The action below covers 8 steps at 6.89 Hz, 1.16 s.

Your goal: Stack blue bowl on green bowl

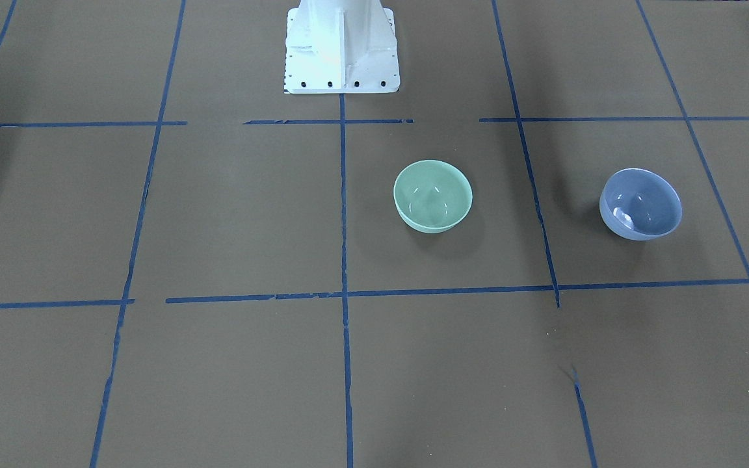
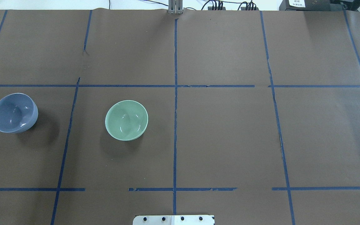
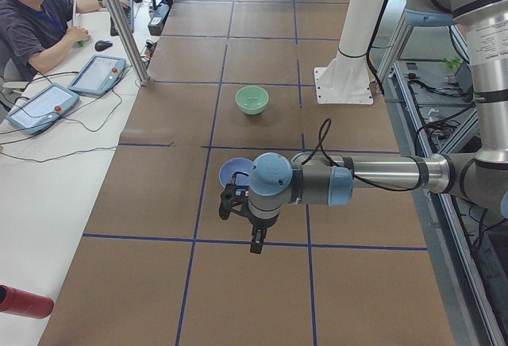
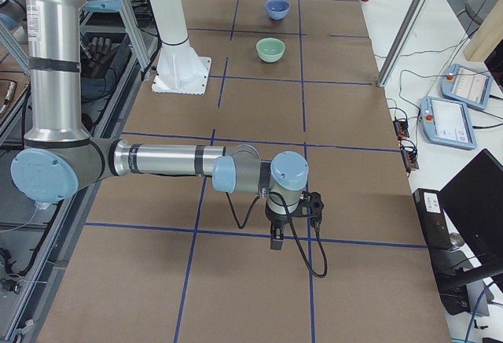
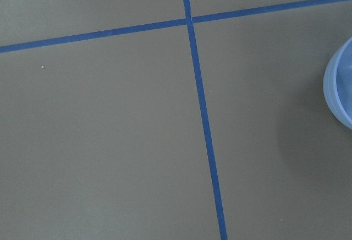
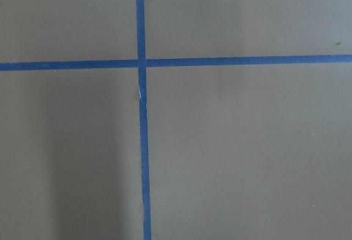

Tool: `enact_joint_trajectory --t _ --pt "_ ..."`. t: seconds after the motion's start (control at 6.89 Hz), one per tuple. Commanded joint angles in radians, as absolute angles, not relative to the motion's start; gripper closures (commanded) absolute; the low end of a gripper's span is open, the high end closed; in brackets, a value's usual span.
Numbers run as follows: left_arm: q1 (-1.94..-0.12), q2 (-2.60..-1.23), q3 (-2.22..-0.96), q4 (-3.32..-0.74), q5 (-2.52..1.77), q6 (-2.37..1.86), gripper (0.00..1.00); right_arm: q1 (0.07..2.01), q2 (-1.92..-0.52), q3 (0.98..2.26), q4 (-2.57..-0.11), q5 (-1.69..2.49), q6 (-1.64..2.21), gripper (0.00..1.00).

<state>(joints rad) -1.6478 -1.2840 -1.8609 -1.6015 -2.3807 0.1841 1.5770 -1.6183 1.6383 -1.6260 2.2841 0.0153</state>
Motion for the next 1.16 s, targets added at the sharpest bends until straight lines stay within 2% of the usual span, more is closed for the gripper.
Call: enact_joint_trajectory --t 0.0,0.58,0.87,1.02 --pt "-1.647 -1.287 -1.870 -1.603 -2.388 0.183 0.00 1.577 -1.618 1.638 -1.626 2.284 0.015 0.00" --pt "-1.631 -1.360 -1.855 -1.624 -2.381 0.179 0.00 1.577 -1.618 1.638 -1.626 2.284 0.017 0.00" --pt "-1.536 -1.385 -1.829 -1.655 -2.382 0.158 0.00 1.578 -1.618 1.638 -1.626 2.284 0.015 0.00" --pt "-1.470 -1.387 -1.827 -1.730 -2.379 -0.039 0.00 1.577 -1.618 1.638 -1.626 2.284 0.015 0.00"
